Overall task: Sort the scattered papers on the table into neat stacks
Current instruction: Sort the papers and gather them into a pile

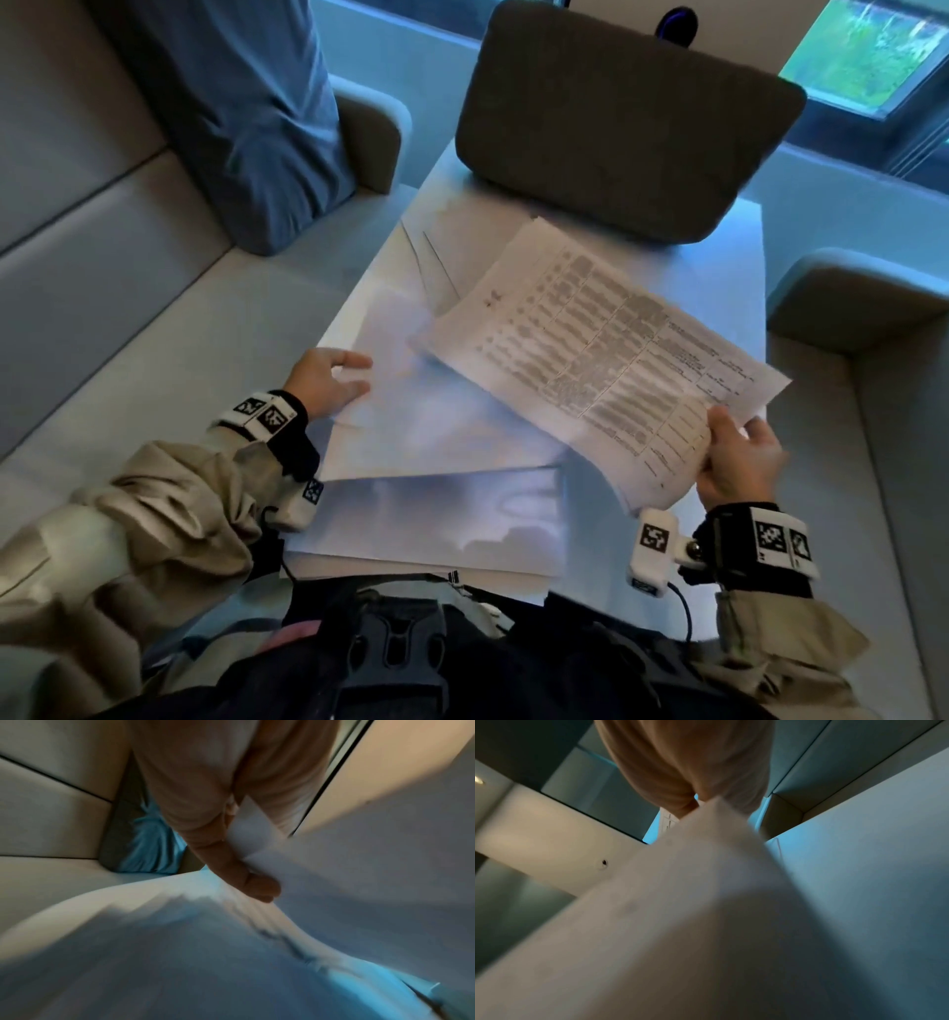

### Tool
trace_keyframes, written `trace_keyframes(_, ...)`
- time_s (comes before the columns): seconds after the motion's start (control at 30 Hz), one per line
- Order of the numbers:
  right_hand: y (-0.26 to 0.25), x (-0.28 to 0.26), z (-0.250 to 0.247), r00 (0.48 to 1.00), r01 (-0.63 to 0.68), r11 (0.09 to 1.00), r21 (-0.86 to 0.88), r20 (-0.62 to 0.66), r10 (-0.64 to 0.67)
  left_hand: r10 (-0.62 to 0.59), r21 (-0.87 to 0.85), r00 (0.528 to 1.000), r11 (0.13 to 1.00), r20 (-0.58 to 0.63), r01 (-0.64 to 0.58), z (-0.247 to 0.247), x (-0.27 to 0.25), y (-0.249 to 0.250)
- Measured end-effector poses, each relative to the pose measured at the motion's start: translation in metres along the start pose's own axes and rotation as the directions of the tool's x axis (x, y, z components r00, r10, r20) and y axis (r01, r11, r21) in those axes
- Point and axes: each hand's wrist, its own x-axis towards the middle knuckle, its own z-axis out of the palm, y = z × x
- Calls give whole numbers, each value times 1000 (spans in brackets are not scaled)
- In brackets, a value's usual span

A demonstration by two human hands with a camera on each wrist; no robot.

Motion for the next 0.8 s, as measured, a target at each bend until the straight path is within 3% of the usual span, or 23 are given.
trace_keyframes(0.23,41,-5,6,994,-90,992,-83,55,95,-77,209,960,978,270,20,-1,-4,-66)
trace_keyframes(0.33,57,-7,13,979,-153,981,-116,118,167,-108,220,975,973,197,63,-1,0,-75)
trace_keyframes(0.47,83,-8,27,951,-155,962,-224,231,207,-262,20,965,965,19,261,-2,8,-76)
trace_keyframes(0.6,106,-2,40,953,-48,898,-437,250,173,-328,-94,944,939,32,330,-2,13,-75)
trace_keyframes(0.67,114,5,45,954,95,793,-602,283,101,-325,-71,944,942,52,329,-2,9,-66)
trace_keyframes(0.73,118,11,48,931,236,593,-770,354,90,-273,44,960,962,61,271,-1,2,-60)
trace_keyframes(0.8,120,14,50,893,331,395,-857,420,163,-227,156,971,964,72,214,0,-2,-58)
